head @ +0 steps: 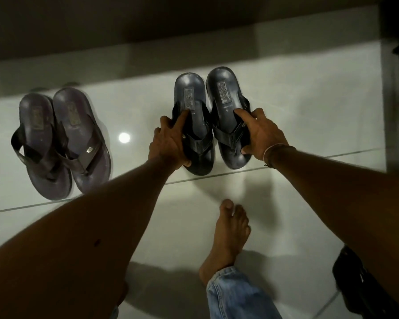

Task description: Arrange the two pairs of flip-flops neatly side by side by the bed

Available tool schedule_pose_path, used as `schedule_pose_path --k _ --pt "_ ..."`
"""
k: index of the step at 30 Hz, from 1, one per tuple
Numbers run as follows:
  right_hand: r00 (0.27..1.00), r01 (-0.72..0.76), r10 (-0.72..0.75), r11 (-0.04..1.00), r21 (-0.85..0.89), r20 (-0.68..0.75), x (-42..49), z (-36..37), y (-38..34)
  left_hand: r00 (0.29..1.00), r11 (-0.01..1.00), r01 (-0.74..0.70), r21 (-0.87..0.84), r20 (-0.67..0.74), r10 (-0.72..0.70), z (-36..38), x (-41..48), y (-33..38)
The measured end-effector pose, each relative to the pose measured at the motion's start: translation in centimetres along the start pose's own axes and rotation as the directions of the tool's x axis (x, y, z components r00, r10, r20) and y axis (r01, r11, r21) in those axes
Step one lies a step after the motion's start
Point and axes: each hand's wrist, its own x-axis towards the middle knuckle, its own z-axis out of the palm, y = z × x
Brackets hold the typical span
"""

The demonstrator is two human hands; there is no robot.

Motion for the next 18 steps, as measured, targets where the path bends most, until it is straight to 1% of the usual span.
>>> schedule_pose_path --k 3,7,10,12,13,15,16,17,18 --pt "1.000 0.014 -0.014 1.000 -0.005 -0.024 0.2 0.1 0.1 1.000 1.000 -0.001 0.011 -0.011 0.001 0.0 0.2 -0.2" --pt "1.000 0.006 -0.007 1.000 -0.007 -0.026 -0.6 -0.2 0.0 0.999 0.999 -0.023 0.029 0.022 0.022 -1.0 -0.5 -0.3" --pt "0.997 -0.054 0.054 0.999 0.000 -0.063 -2.8 -2.4 -1.6 1.000 0.999 0.004 0.040 0.017 -0.005 -3.9 -2.7 -0.2" --pt "0.993 -0.058 0.062 0.998 0.038 -0.103 -5.8 -5.1 -4.6 1.000 0.997 0.017 0.076 -0.019 -0.016 -7.2 -6.3 0.4" --pt "0.990 -0.041 0.048 0.998 0.054 -0.136 -7.4 -6.9 -6.5 0.998 0.994 -0.012 0.106 -0.059 0.018 -9.4 -8.4 0.6" --pt "0.971 0.035 -0.015 0.996 0.078 -0.237 -10.5 -11.4 -11.1 0.970 0.979 -0.120 0.166 -0.188 0.151 -14.4 -12.6 1.2" --pt "0.951 0.093 -0.065 0.993 0.077 -0.304 -12.2 -14.6 -14.1 0.939 0.973 -0.175 0.153 -0.272 0.212 -18.1 -14.9 2.0" --pt "0.918 0.186 -0.147 0.980 0.072 -0.369 -14.5 -17.1 -16.9 0.896 0.962 -0.236 0.141 -0.352 0.271 -21.0 -17.9 2.6" --pt "0.875 0.245 -0.192 0.967 0.064 -0.443 -17.5 -20.0 -20.2 0.856 0.955 -0.269 0.125 -0.423 0.296 -24.4 -21.4 3.8"
